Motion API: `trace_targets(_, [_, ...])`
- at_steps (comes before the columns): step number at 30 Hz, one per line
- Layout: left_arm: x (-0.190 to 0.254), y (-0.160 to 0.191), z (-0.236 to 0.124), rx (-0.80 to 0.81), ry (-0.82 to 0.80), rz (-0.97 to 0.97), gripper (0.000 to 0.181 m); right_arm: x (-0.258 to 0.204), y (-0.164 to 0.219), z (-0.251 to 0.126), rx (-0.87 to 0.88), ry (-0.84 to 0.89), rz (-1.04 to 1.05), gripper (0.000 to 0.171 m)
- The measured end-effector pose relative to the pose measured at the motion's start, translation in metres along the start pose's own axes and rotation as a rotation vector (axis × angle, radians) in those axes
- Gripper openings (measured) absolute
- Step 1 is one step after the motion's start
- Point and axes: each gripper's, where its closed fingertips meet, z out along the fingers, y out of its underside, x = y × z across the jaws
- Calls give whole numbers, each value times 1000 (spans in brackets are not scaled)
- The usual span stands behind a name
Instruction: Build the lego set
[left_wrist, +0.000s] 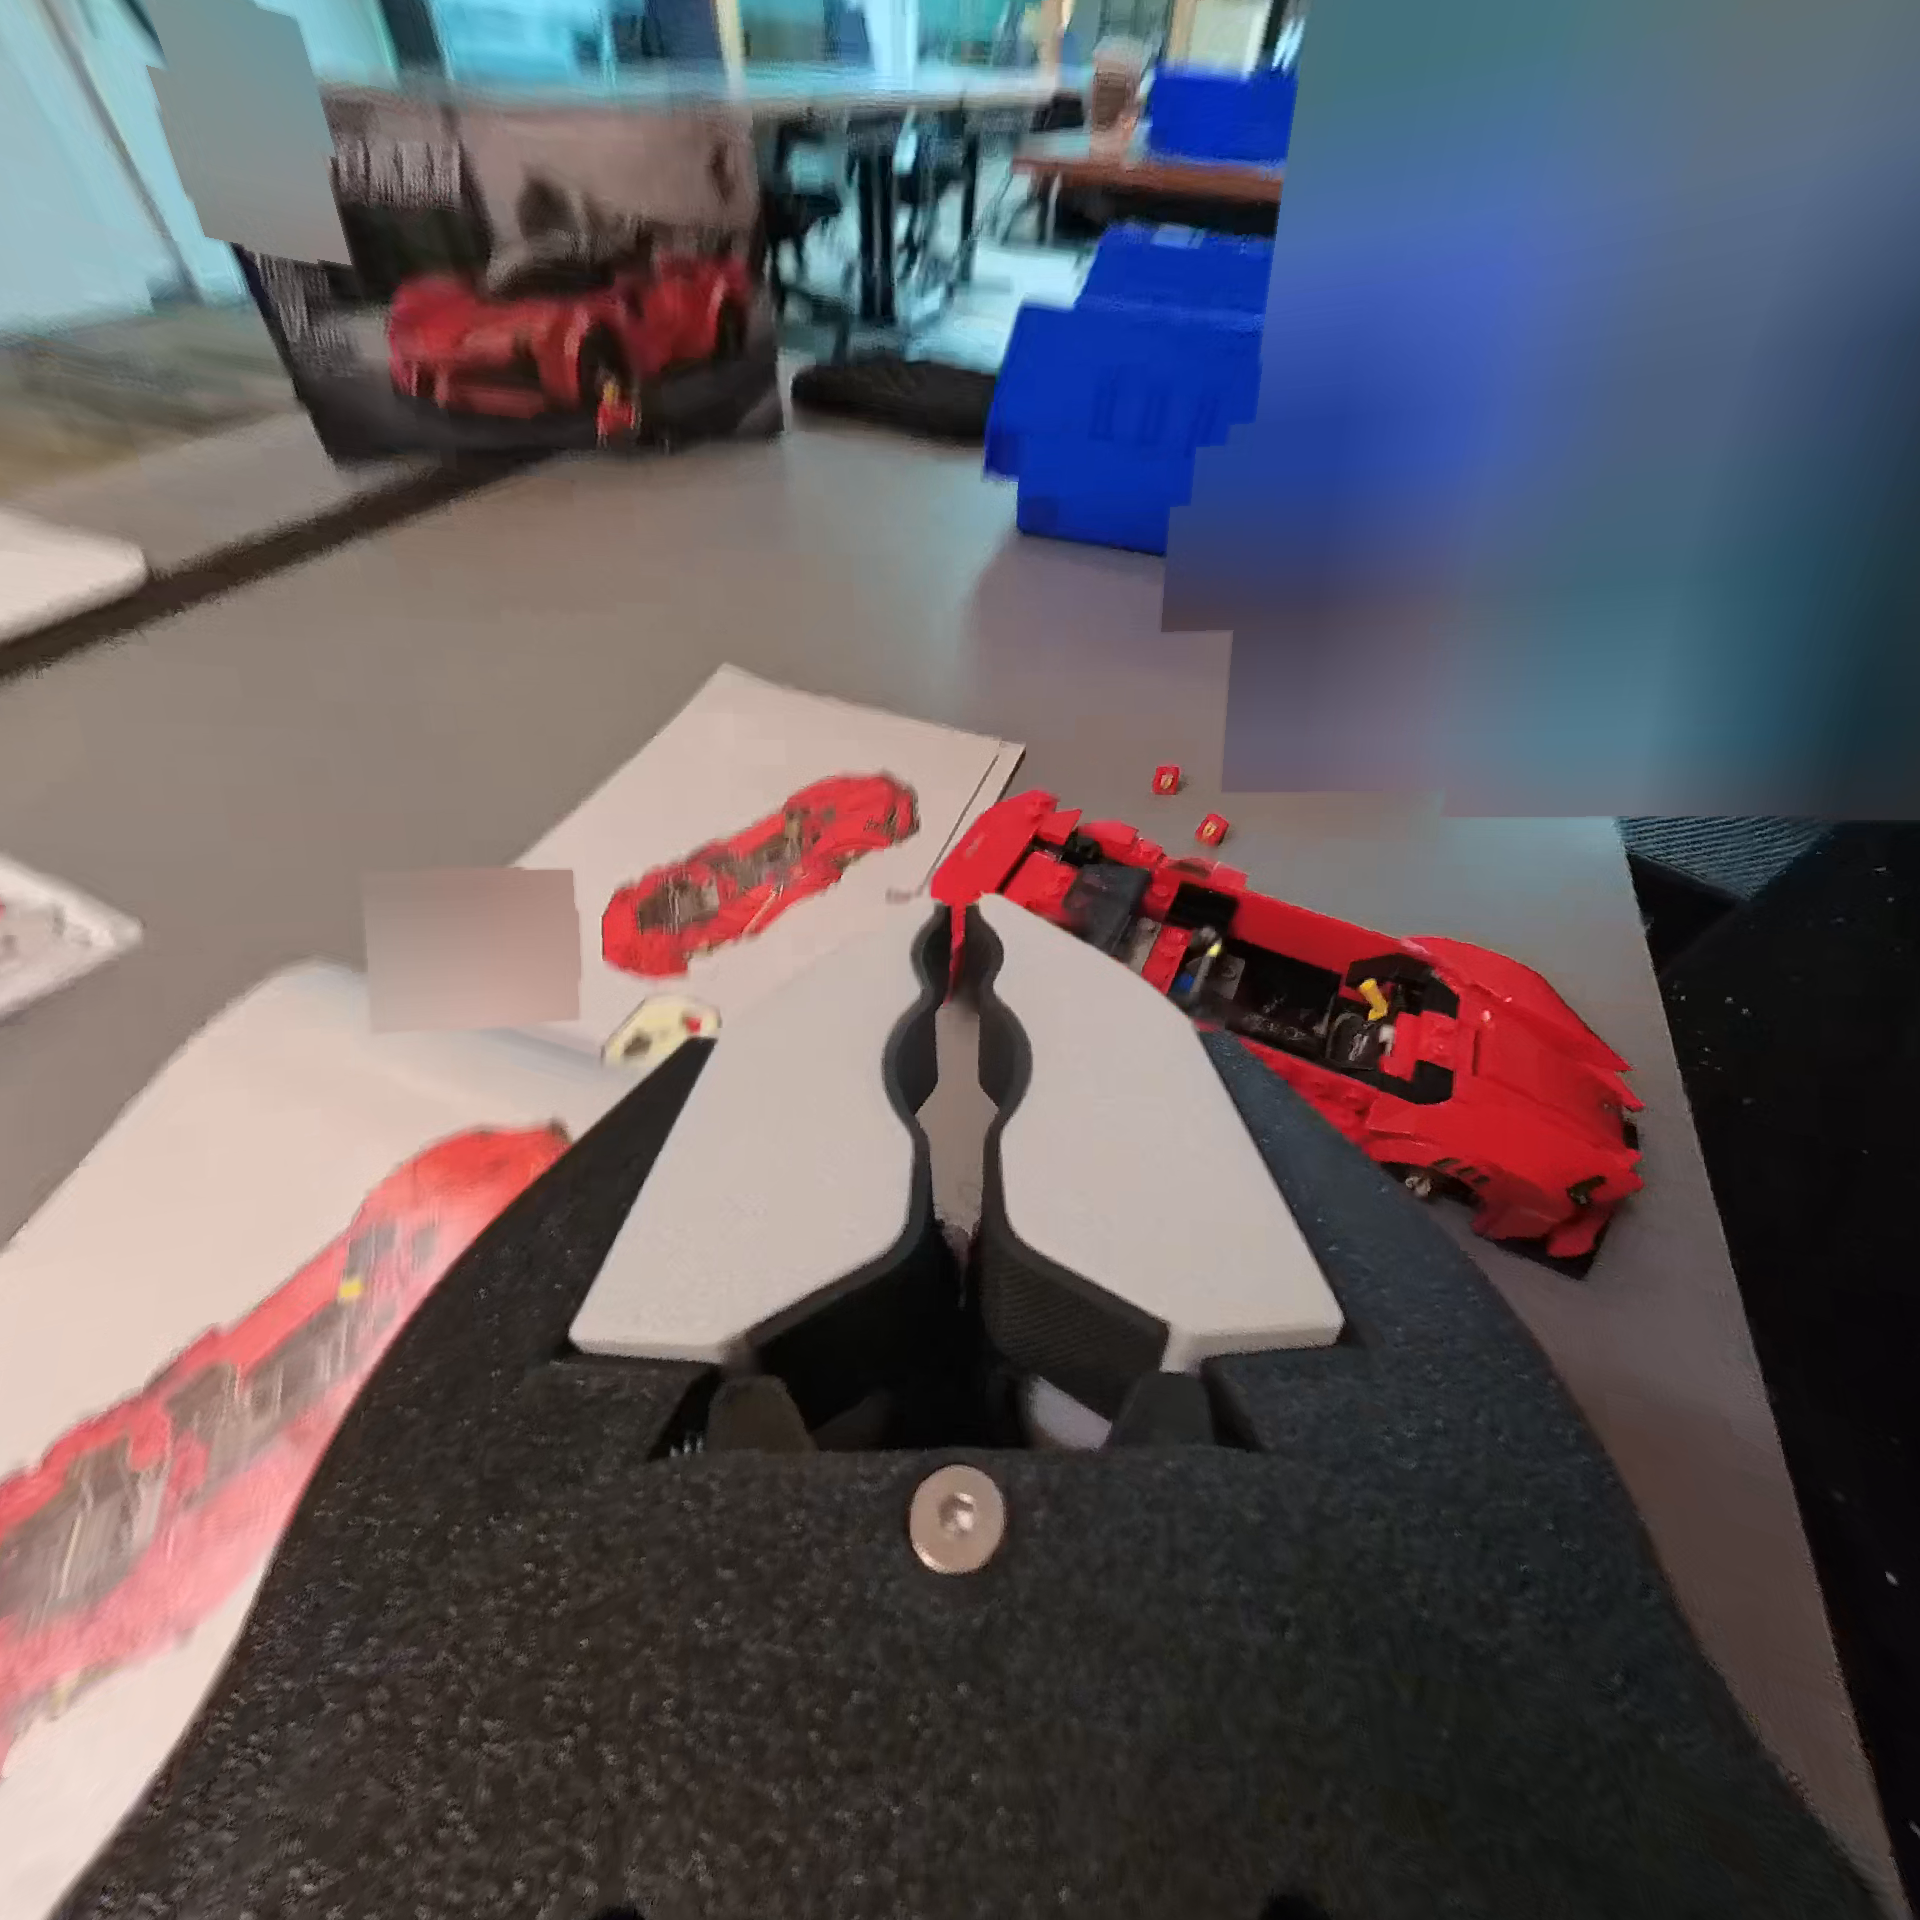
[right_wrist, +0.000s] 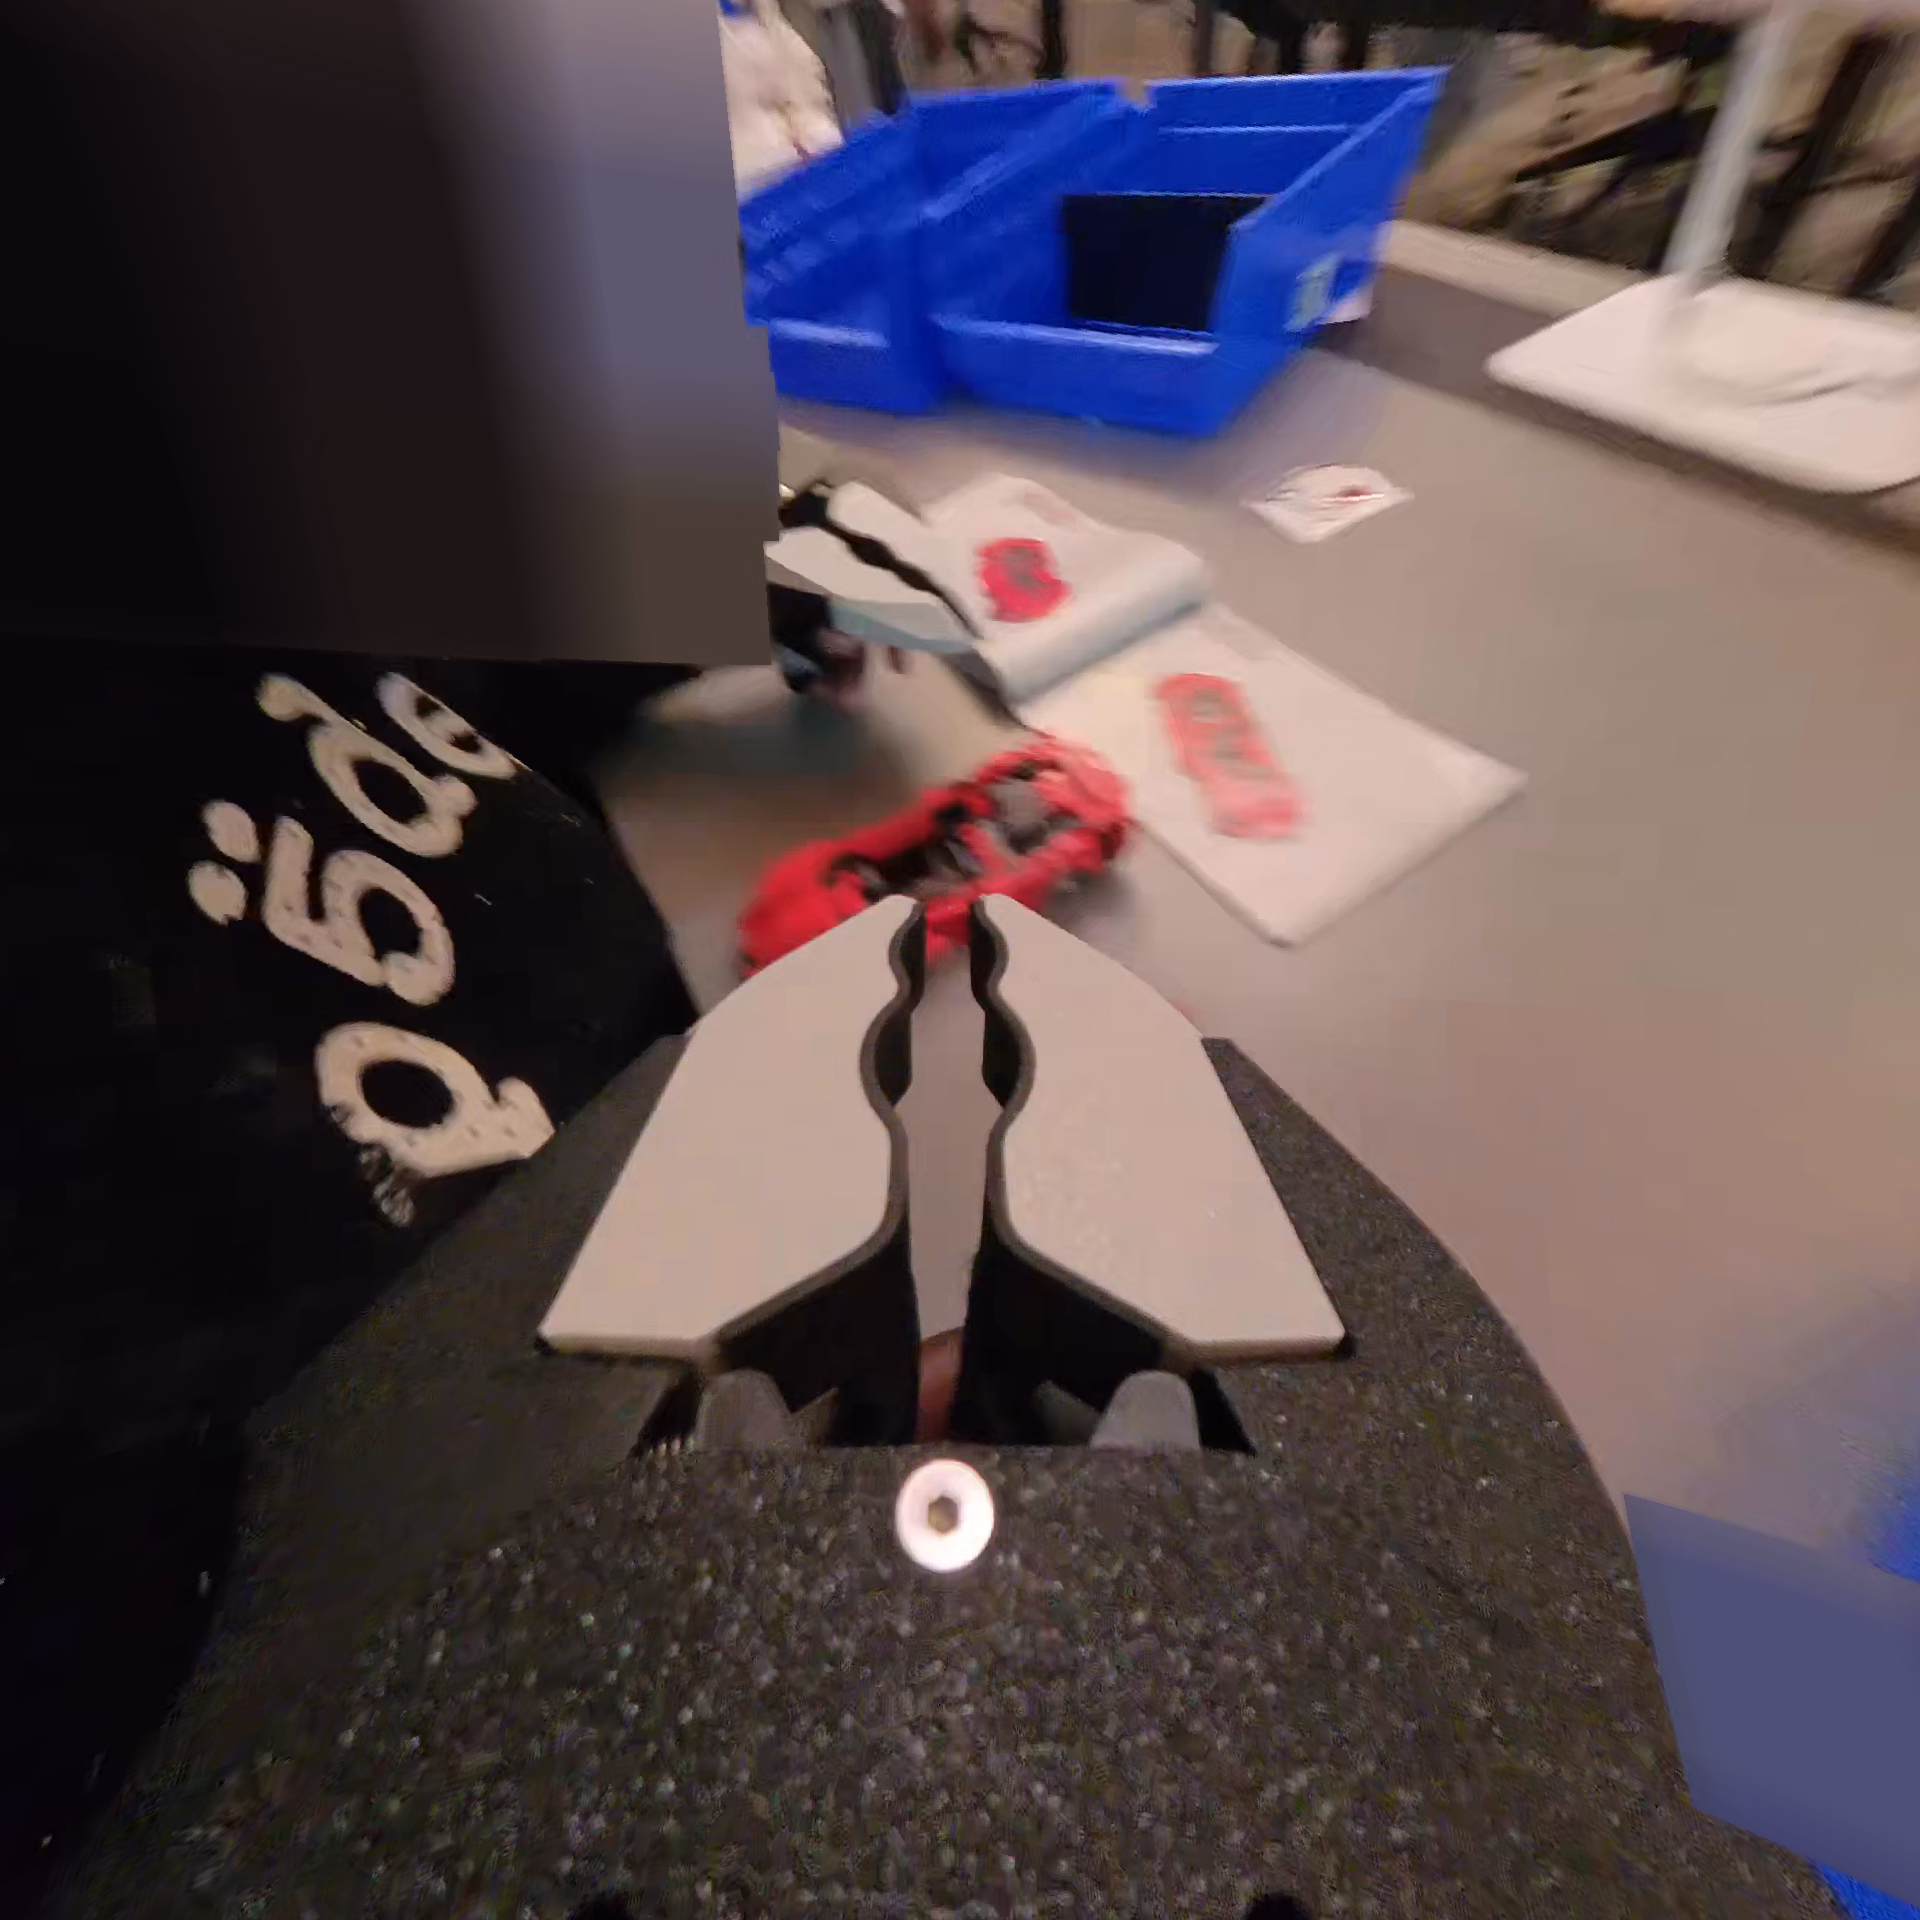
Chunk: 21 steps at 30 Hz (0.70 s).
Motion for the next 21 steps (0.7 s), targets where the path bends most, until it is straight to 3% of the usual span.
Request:
trace_targets(3, [23,-37,1,167,47,147,12,-8,5,43,258,-301,452,8])
trace_targets(6, [63,-68,15,240,168,330,25,-2,-9,50,534,-650,851,7])
trace_targets(11, [111,-76,39,218,366,478,22,-10,-14,67,544,-761,908,7])
trace_targets(21, [120,-72,51,143,433,525,10,-19,-8,58,511,-771,871,7])
